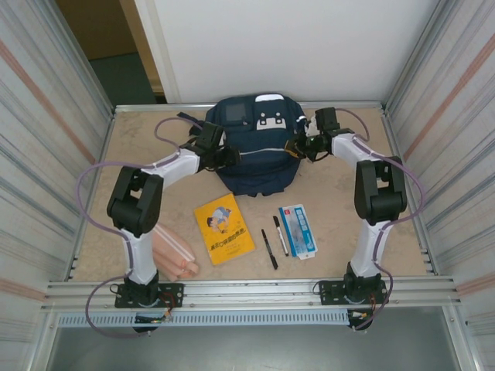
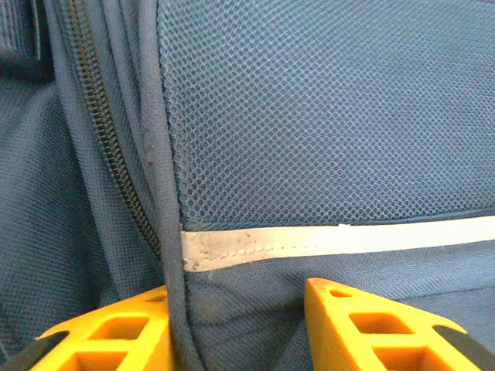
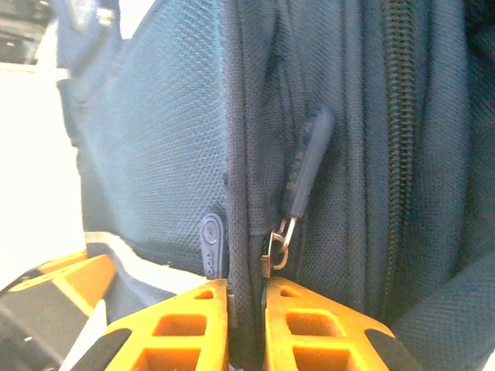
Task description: Pack books, pencil case, and school supplies into a backpack
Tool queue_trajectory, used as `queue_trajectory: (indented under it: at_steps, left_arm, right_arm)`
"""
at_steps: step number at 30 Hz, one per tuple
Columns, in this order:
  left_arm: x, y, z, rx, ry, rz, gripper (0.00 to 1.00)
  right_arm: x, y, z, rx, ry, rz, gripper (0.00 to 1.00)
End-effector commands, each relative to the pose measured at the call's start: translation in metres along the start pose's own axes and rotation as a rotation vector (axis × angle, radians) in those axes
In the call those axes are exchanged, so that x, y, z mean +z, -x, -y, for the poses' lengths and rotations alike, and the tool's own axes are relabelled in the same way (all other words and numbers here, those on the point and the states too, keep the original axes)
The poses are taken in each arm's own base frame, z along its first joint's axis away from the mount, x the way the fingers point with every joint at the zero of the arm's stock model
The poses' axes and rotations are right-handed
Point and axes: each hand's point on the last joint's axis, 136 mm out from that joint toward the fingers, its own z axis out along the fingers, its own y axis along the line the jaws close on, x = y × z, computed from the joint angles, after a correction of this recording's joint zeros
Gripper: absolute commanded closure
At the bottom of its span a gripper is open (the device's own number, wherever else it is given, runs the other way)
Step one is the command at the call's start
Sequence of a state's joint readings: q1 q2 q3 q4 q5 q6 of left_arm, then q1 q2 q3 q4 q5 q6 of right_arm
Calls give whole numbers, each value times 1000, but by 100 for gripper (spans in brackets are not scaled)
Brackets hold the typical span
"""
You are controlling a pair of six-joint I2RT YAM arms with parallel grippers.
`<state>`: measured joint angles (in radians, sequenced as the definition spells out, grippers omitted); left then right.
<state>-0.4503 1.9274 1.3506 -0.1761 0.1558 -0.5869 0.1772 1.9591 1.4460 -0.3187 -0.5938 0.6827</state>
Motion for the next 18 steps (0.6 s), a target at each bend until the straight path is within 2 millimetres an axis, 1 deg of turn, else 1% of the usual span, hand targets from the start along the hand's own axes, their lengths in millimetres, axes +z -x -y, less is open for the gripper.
queue_trajectory:
  at_steps: [1, 4, 7, 9, 10, 12, 16, 18]
  left_arm:
    - [-67, 51, 102, 149, -326, 208, 64]
    - [-99, 67, 117, 179, -347, 270, 66]
    - [-126, 82, 129, 197, -366, 335, 67]
    - [-141, 88, 136, 216, -380, 366, 67]
    - [-145, 90, 138, 222, -381, 375, 67]
    - [-146, 90, 138, 221, -380, 372, 67]
    - [-131, 86, 133, 204, -364, 338, 68]
    - [-129, 85, 133, 202, -363, 332, 68]
  right_arm:
    - [-39, -18, -96, -106, 280, -37, 100]
    - [-55, -12, -116, -125, 325, -9, 100]
    - [-67, -10, -138, -124, 383, -10, 100]
    - [-72, -10, -147, -145, 394, 12, 100]
    - [-72, -10, -148, -154, 388, 24, 100]
    - [-69, -9, -146, -158, 382, 26, 100]
    - [-57, -15, -131, -107, 352, 2, 100]
    - [-55, -15, -131, -84, 369, -4, 100]
